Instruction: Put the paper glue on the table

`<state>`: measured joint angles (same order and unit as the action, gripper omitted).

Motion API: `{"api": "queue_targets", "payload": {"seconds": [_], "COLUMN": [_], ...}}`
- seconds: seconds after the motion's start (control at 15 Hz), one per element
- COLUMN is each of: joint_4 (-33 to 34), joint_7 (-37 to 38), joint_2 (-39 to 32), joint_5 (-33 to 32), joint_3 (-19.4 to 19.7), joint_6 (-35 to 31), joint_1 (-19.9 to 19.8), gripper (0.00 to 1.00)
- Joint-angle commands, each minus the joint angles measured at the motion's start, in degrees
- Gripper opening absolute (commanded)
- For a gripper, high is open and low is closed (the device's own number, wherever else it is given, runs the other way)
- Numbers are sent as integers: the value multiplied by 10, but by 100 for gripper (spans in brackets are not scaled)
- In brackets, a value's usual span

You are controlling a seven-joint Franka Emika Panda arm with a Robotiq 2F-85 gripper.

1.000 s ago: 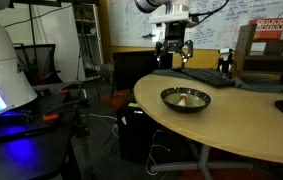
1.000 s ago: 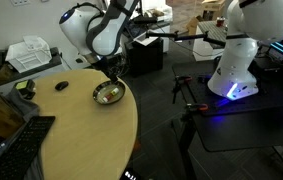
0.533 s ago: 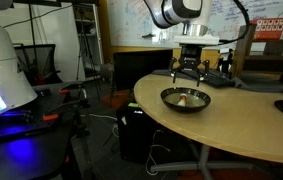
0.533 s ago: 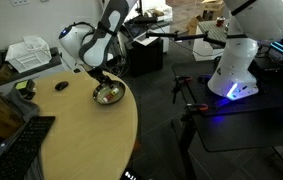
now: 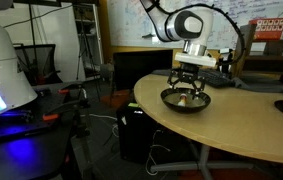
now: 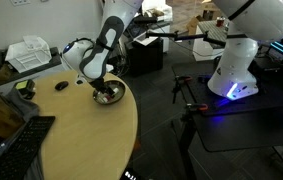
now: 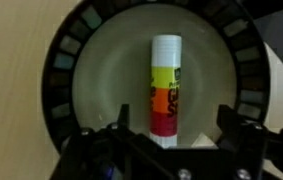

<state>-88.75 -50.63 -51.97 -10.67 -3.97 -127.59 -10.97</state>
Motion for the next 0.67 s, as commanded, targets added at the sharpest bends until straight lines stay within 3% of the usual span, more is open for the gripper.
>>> {"api": "queue_targets", "payload": {"seconds": [0.0,0.27,0.53,0.6], "joint_4": [48,64,31,16], "joint_7": [-3,5,21,27], "joint_2": [-37,-50,-6,11], "joint_5": [16,13,18,24], "joint_3": [-7,-3,-7,-12], "joint_6": [34,33,52,63], "joint_1": [-11,-9,-5,-4], "gripper": [68,38,8,8]}}
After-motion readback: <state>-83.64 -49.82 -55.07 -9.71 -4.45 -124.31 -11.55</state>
